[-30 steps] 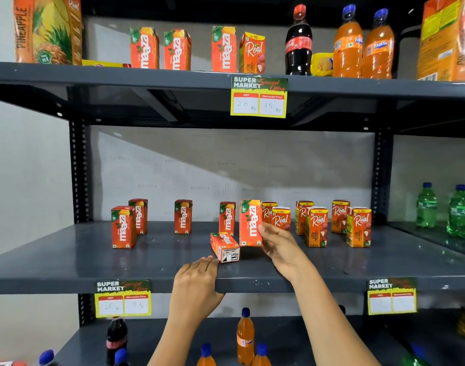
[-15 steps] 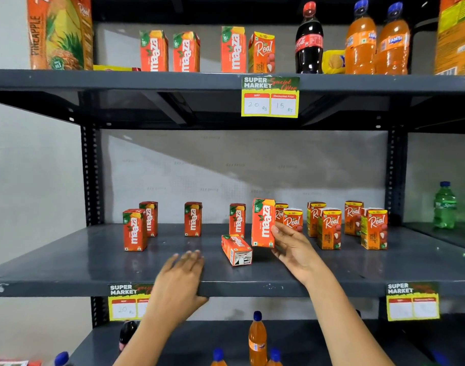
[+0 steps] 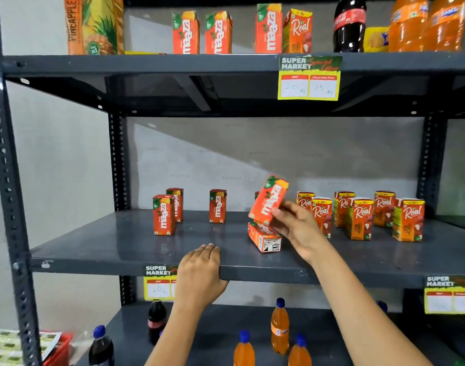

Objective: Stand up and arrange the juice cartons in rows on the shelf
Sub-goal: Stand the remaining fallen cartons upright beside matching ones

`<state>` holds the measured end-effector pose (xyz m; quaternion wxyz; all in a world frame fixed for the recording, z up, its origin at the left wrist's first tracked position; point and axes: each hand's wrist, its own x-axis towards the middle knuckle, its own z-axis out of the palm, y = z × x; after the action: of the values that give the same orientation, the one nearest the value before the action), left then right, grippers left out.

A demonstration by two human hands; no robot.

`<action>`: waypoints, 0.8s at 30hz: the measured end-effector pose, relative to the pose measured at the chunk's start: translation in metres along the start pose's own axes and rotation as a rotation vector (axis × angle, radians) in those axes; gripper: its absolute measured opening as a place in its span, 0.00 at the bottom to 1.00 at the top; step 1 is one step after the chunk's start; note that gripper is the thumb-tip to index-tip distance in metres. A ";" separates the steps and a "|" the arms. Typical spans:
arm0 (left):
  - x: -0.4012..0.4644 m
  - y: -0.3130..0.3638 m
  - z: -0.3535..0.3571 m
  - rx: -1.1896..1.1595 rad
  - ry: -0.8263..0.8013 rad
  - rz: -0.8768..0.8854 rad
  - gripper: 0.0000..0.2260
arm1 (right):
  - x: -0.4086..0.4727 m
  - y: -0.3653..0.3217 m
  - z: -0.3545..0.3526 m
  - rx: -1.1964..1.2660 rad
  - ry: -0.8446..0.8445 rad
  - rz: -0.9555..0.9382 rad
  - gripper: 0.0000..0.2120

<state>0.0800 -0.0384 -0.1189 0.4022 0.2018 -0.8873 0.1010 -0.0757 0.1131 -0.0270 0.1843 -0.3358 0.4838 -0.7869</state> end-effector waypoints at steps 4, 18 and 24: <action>0.000 -0.001 -0.002 -0.033 -0.005 -0.007 0.20 | 0.029 0.015 0.063 -0.224 -0.064 0.047 0.14; 0.000 -0.002 -0.004 -0.035 -0.052 0.010 0.20 | 0.045 0.063 0.102 -1.089 -0.002 -0.061 0.23; 0.003 0.007 -0.013 0.005 -0.132 -0.018 0.20 | 0.017 0.004 0.065 -1.646 0.104 0.202 0.31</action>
<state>0.0838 -0.0287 -0.1081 0.3431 0.2171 -0.9098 0.0859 -0.0422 0.0591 -0.0049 -0.0733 -0.2814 0.9405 -0.1755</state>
